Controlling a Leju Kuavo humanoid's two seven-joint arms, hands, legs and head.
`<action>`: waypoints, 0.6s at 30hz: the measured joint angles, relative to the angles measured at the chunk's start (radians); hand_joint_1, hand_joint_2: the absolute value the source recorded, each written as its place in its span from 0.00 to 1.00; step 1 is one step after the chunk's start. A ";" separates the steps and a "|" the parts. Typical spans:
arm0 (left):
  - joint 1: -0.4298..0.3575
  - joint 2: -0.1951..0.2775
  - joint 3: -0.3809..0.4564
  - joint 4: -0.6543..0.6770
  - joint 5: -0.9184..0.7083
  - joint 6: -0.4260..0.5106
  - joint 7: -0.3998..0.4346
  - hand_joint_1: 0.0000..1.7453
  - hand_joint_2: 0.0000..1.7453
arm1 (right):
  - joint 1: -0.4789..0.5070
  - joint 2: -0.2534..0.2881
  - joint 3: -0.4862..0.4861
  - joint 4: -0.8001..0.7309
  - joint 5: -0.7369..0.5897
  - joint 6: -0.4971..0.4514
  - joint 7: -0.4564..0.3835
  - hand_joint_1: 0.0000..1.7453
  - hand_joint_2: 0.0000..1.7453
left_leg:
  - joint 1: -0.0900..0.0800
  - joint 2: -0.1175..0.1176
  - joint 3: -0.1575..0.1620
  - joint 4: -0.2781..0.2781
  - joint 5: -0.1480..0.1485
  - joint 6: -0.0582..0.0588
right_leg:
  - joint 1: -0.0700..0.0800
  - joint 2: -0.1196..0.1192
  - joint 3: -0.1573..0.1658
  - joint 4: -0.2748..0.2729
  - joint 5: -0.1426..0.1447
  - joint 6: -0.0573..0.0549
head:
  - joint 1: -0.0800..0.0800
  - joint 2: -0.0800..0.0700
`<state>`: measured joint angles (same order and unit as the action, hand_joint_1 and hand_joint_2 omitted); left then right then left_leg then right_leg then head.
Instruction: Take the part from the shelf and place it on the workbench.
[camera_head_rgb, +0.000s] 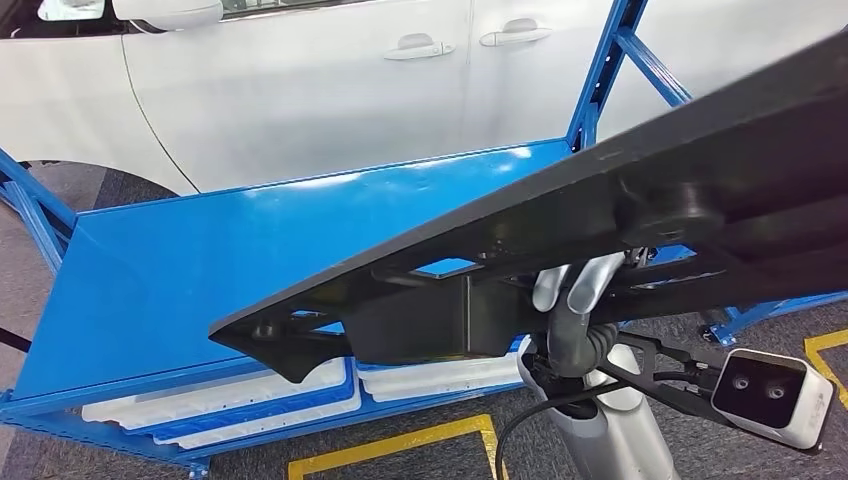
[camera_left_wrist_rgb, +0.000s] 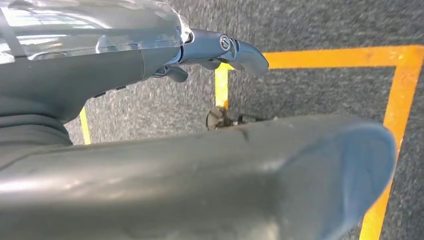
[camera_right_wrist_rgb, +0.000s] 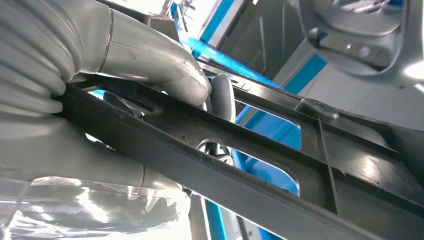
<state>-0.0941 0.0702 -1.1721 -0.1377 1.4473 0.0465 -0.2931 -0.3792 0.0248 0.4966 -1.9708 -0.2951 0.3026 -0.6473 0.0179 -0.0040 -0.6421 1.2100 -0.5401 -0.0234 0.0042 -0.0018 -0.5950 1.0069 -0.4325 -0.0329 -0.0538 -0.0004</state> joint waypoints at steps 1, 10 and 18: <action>-0.001 0.003 0.004 0.000 0.000 0.001 0.004 0.00 0.00 | -0.008 -0.006 0.003 -0.002 -0.008 -0.003 -0.006 1.00 1.00 | -0.002 0.000 0.046 -0.077 0.023 0.007 | 0.002 0.000 -0.002 0.002 0.002 0.002 | 0.000 0.000; -0.002 0.021 0.024 0.001 0.000 0.017 0.019 0.00 0.00 | -0.040 -0.074 0.008 -0.002 -0.075 0.006 -0.033 1.00 1.00 | -0.004 0.007 0.081 -0.215 0.100 0.050 | -0.005 0.003 -0.070 0.141 -0.098 0.049 | 0.000 0.000; 0.001 0.025 0.045 0.001 0.000 0.029 0.012 0.00 0.00 | -0.038 -0.086 0.015 0.000 -0.083 0.005 -0.033 1.00 1.00 | -0.003 0.006 0.015 -0.202 0.149 0.027 | -0.023 0.003 0.080 0.032 -0.082 0.061 | 0.000 0.000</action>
<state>-0.0932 0.0954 -1.1271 -0.1367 1.4473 0.0753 -0.2810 -0.4168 -0.0608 0.5114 -1.9704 -0.3780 0.3076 -0.6802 0.0151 0.0019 -0.6272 1.0078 -0.3910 0.0036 -0.0189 0.0014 -0.5150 1.0390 -0.5147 0.0281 -0.0537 -0.0004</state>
